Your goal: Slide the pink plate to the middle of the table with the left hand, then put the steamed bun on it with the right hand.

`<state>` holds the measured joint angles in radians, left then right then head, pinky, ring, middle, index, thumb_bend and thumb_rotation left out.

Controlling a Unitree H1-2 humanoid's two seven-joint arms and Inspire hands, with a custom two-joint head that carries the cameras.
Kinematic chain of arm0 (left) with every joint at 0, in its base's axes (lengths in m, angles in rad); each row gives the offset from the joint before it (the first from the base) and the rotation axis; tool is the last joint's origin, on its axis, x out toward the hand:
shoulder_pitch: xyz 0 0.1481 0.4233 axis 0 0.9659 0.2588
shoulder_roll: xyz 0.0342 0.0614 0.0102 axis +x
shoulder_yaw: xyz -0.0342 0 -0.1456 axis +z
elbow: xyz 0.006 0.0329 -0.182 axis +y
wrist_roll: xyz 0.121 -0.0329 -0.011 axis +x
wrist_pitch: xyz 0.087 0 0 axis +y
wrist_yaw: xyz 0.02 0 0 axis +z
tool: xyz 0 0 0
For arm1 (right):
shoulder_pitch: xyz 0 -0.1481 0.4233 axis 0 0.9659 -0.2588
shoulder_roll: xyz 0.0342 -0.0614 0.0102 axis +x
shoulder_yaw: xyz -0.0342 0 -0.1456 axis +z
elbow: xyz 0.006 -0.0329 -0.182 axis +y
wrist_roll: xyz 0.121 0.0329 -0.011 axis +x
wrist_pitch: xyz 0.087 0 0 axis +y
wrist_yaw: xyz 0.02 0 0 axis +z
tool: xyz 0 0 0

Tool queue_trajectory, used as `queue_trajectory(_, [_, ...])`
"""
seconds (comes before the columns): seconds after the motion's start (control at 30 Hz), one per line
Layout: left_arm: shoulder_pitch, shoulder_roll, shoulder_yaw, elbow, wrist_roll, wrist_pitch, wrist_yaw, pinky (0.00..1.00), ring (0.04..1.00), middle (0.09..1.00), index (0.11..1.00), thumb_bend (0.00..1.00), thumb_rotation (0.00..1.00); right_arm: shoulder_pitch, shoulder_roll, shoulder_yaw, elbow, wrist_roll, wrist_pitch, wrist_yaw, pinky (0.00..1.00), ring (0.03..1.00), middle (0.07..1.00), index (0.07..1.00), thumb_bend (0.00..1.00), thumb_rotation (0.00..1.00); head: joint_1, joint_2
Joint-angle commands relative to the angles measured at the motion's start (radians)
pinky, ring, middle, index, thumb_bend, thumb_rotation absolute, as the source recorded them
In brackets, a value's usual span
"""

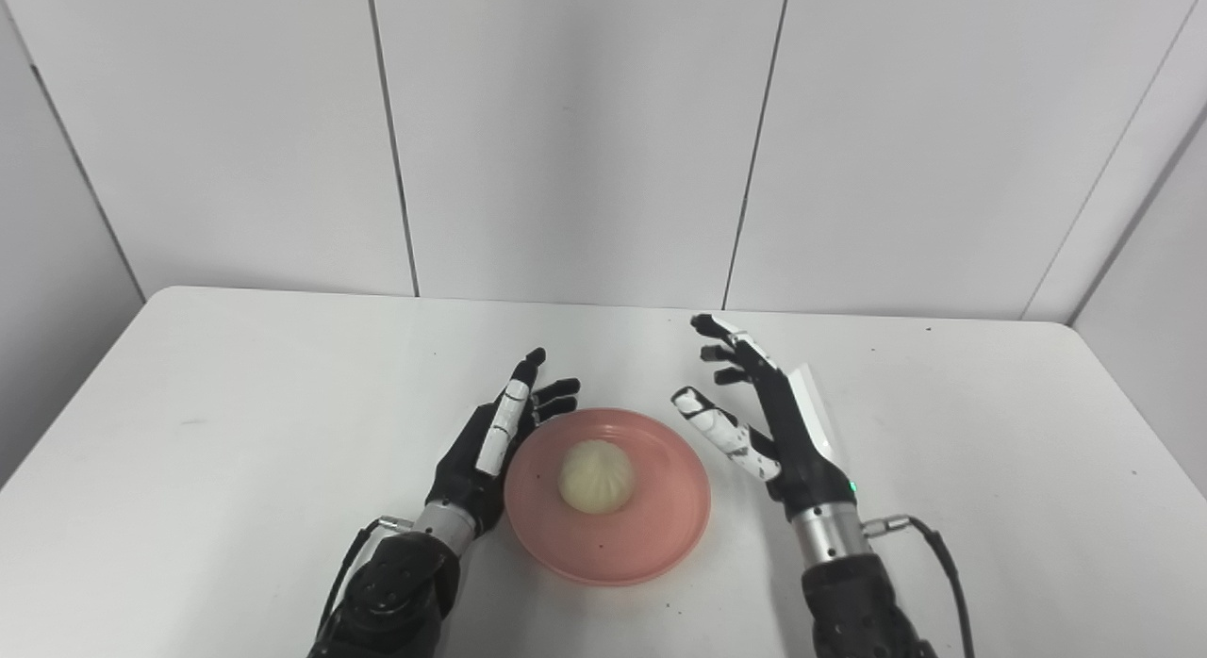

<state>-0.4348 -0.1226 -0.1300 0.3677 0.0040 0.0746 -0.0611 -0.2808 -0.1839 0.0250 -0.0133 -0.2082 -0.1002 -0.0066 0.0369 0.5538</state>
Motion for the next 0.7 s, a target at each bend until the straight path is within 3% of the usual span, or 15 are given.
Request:
queue_trajectory(0.0, [0.021,0.008,-0.004,-0.007,0.004,0.001,-0.013,0.84,0.857,0.849,0.975,0.79,1.0,-0.019,0.029,-0.039,-0.022,0.118,0.024,0.016,0.77,0.807,0.853,0.823,0.75,0.95,-0.016,0.001])
queue_trajectory(0.1, [0.04,0.01,0.005,-0.038,0.017,-0.029,0.012,0.87,0.903,0.898,0.996,0.77,1.0,-0.012,0.097,-0.102,-0.013,0.256,0.125,0.002,0.84,0.849,0.871,0.817,0.79,0.93,-0.041,0.001])
queue_trajectory(0.17, [0.052,0.009,0.015,-0.055,0.027,-0.054,0.035,0.93,0.95,0.931,1.0,0.73,1.0,-0.012,0.13,-0.13,0.004,0.278,0.15,-0.025,0.89,0.896,0.91,0.838,0.74,0.95,-0.058,0.001])
queue_trajectory(0.27, [0.065,0.013,0.028,-0.072,0.032,-0.072,0.055,0.97,0.978,0.968,1.0,0.74,1.0,-0.014,0.161,-0.151,0.037,0.294,0.165,-0.049,0.94,0.942,0.956,0.871,0.72,0.98,-0.077,0.002])
queue_trajectory(0.4, [0.071,0.026,0.033,-0.087,0.058,-0.073,0.064,1.0,1.0,0.999,1.0,0.85,1.0,-0.009,0.187,-0.143,0.063,0.288,0.171,-0.062,1.0,0.98,0.993,0.909,0.71,1.0,-0.095,0.002])
queue_trajectory(0.67, [0.073,0.037,0.039,-0.094,0.062,-0.066,0.051,1.0,1.0,1.0,1.0,0.88,1.0,0.001,0.219,-0.112,0.068,0.263,0.175,-0.06,0.97,0.965,0.978,0.909,0.7,1.0,-0.123,0.001])
